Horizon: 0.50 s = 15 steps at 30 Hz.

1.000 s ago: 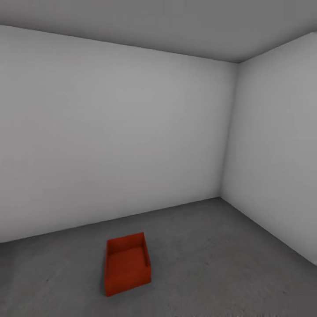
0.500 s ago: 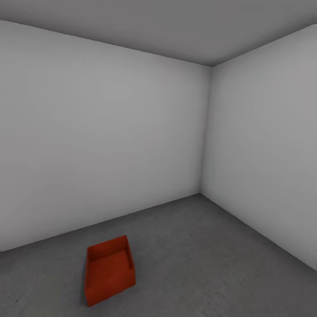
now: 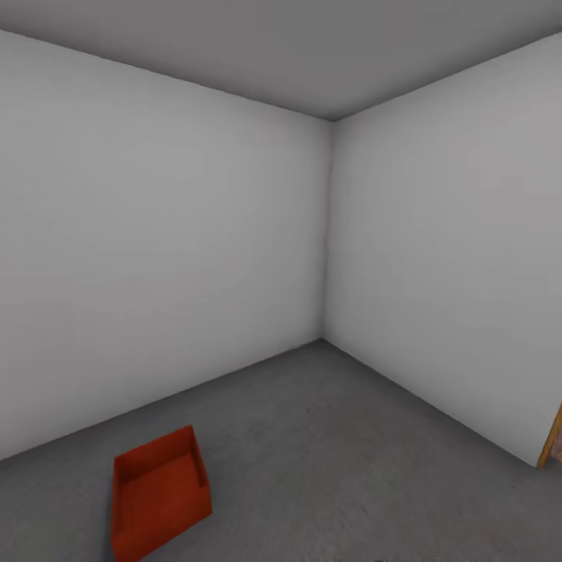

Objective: Move the two storage containers from the living room to the garage. In the garage, place one container on the floor and stack the other container on top of it (either order is fine).

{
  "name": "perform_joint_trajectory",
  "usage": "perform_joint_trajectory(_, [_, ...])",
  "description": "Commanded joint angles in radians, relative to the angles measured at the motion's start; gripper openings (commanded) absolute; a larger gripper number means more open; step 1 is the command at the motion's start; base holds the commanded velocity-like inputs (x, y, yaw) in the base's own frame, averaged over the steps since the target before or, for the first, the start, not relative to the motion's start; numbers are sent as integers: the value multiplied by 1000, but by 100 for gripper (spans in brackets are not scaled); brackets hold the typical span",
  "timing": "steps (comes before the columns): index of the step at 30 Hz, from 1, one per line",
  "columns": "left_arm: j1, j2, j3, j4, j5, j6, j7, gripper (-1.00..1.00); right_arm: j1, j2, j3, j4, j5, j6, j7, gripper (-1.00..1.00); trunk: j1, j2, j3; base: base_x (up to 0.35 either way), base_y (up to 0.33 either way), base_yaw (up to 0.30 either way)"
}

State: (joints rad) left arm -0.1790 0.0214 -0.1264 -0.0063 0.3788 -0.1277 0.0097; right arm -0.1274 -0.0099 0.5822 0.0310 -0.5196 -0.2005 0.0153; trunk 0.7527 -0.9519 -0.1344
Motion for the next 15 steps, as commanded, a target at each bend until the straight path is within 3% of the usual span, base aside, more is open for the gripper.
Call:
perform_joint_trajectory(1, [0,0,-9,0,8,-3,1,100,-1,1,8,3,-8,-5,2,100,0,-1,-1,0,0,-298])
perform_joint_trajectory(15, [0,0,-9,0,8,-3,1,100,-1,1,8,3,-8,-5,2,100,0,-1,-1,0,0,-298])
